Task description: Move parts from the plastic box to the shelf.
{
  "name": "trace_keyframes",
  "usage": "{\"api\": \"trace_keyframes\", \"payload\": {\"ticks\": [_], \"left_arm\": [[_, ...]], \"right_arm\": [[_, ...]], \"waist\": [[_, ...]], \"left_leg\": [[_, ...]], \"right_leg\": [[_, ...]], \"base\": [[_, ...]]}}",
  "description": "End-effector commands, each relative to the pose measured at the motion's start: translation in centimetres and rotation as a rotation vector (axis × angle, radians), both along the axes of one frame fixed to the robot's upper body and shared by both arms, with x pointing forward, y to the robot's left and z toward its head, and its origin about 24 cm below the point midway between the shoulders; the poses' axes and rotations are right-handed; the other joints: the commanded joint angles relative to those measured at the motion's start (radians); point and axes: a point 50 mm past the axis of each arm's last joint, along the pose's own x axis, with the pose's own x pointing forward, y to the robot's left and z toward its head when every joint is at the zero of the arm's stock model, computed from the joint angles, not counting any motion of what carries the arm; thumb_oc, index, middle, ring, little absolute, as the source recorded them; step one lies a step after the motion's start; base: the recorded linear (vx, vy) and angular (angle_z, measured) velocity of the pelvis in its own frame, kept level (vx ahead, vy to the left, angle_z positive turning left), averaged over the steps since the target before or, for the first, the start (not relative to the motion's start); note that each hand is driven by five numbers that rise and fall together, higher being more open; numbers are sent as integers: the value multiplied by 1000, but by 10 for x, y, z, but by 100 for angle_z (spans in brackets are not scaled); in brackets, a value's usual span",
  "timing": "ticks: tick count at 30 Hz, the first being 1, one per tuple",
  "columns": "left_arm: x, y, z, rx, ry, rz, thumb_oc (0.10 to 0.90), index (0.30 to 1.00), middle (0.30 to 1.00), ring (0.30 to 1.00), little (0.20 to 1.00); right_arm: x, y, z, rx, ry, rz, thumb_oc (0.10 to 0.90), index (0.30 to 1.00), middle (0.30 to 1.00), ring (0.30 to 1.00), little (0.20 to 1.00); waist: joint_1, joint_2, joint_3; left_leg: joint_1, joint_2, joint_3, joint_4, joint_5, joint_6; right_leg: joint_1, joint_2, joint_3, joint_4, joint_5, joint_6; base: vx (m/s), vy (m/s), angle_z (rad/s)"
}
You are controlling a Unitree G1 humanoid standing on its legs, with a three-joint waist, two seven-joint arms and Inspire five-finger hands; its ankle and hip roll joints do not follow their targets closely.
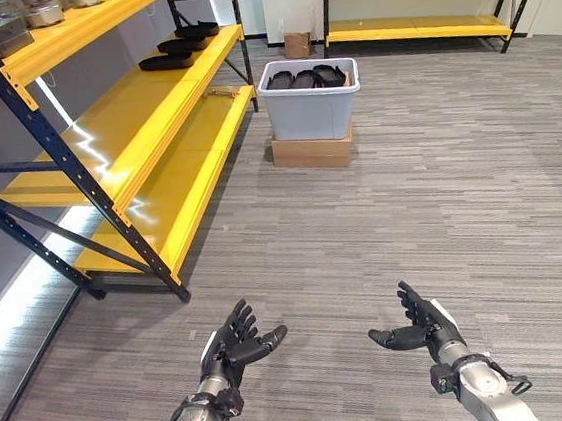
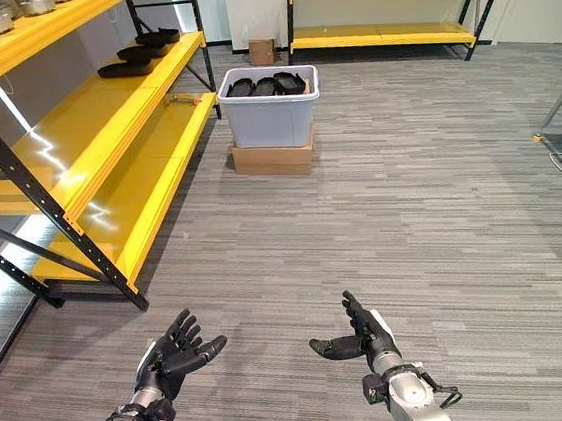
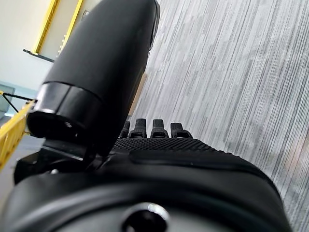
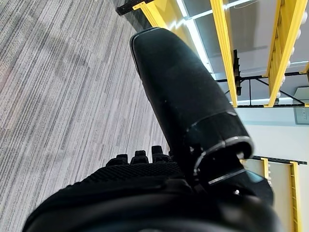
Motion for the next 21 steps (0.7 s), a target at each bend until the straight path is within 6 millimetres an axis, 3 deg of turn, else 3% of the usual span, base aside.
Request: {"api": "trace_keyframes", "payload": {"ticks": [1, 6, 21], "left_arm": [[38, 7, 42, 109, -215, -43, 900, 1000, 1000, 1000, 1000], [36, 5, 36, 79, -170, -34, 900, 1000, 1000, 1000, 1000], [36, 0, 29, 112, -111, -125, 900, 1000, 1000, 1000, 1000]], "right_arm": [[40, -4, 50, -52, -266, -86, 900, 1000, 1000, 1000, 1000], [40, -19, 40, -20, -186, -271, 900, 1000, 1000, 1000, 1000], [36, -34, 31, -39, -146, -313, 900, 1000, 1000, 1000, 1000]], "waist": [[2, 1, 13], [-2, 9, 16], [-17, 5, 16]], "left_leg": [[44, 87, -39, -8, -19, -101], [43, 88, -35, -8, -20, -99], [51, 81, -15, -8, -31, -89]], "right_leg": [[34, -17, -19, 34, -59, 40], [30, -14, -13, 34, -61, 38], [22, -16, 8, 40, -60, 46]], "base": [[0, 0, 0], [0, 15, -2], [-3, 21, -3]]}}
